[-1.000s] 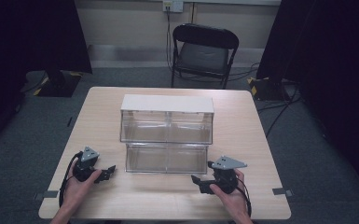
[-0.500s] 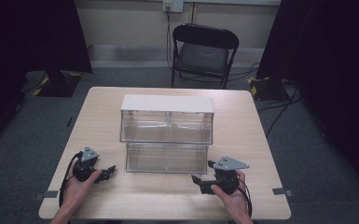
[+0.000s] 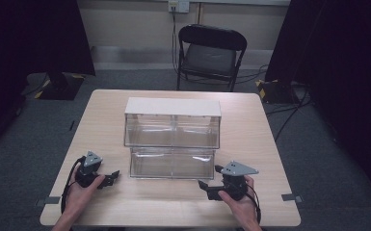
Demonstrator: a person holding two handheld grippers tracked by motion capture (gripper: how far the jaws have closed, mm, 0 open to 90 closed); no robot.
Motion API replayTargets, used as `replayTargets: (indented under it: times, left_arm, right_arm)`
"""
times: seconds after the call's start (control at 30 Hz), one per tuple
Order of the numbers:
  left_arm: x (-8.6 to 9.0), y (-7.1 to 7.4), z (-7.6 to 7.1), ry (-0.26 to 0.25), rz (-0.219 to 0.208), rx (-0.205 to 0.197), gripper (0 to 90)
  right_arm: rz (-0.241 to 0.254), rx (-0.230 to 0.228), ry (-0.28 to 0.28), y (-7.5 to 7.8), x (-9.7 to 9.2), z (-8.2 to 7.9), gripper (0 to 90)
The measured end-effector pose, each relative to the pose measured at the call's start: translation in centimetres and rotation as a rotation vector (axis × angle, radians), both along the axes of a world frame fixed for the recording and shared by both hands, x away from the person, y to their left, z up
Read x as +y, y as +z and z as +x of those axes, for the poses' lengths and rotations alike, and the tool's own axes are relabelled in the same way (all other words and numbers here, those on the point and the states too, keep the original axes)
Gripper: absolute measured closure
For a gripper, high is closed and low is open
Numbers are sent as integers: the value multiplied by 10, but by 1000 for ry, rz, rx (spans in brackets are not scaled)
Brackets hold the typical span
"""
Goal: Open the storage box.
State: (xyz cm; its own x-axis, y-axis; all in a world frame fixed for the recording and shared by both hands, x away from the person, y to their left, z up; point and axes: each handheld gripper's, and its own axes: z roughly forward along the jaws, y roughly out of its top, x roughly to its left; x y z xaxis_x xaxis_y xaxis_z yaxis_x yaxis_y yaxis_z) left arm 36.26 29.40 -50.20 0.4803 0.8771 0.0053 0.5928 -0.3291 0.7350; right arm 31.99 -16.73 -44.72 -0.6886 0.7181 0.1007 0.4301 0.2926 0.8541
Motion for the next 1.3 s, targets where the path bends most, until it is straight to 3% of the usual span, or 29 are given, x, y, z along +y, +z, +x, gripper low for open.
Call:
replayTargets:
  times: [1.3]
  left_arm:
    - [0, 0, 0, 1, -1, -1, 125]
  right_arm:
    - [31, -17, 3, 8, -1, -2, 144]
